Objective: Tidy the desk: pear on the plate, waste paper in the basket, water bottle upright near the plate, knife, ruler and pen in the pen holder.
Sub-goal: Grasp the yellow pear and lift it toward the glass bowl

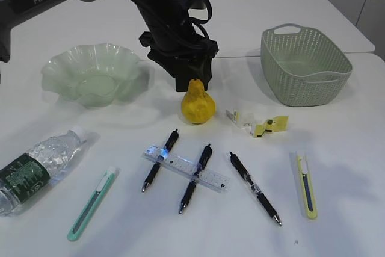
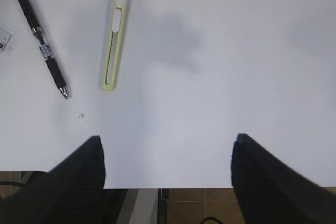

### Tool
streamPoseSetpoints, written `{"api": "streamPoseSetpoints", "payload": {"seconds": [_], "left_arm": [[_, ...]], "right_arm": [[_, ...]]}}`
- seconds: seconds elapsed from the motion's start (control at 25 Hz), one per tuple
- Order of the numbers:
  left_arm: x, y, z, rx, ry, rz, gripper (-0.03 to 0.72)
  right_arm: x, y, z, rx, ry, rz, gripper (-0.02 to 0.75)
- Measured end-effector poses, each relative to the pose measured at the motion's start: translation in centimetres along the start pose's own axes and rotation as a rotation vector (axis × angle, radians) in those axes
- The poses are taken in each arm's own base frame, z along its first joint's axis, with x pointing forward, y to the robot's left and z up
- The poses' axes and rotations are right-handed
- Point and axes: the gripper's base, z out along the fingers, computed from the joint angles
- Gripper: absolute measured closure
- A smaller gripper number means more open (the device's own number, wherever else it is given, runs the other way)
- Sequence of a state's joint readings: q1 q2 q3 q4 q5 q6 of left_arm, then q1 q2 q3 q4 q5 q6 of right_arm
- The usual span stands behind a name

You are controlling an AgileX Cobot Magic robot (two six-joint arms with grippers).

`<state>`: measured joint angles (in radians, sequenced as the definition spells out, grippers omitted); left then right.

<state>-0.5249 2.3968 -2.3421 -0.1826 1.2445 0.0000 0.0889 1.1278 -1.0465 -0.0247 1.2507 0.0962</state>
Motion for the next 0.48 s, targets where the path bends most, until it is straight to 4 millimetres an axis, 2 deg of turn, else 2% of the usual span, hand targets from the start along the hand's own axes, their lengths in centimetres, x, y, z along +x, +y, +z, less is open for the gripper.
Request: {"api": "streamPoseSetpoints", "payload": {"seconds": [0.48], "left_arm": [[-0.7, 0.4, 3.0, 0.016, -0.042, -0.012, 0.128]], "right_arm": [[0.0, 0.0, 0.0, 0.000, -0.002, 0.000, 0.155]]}}
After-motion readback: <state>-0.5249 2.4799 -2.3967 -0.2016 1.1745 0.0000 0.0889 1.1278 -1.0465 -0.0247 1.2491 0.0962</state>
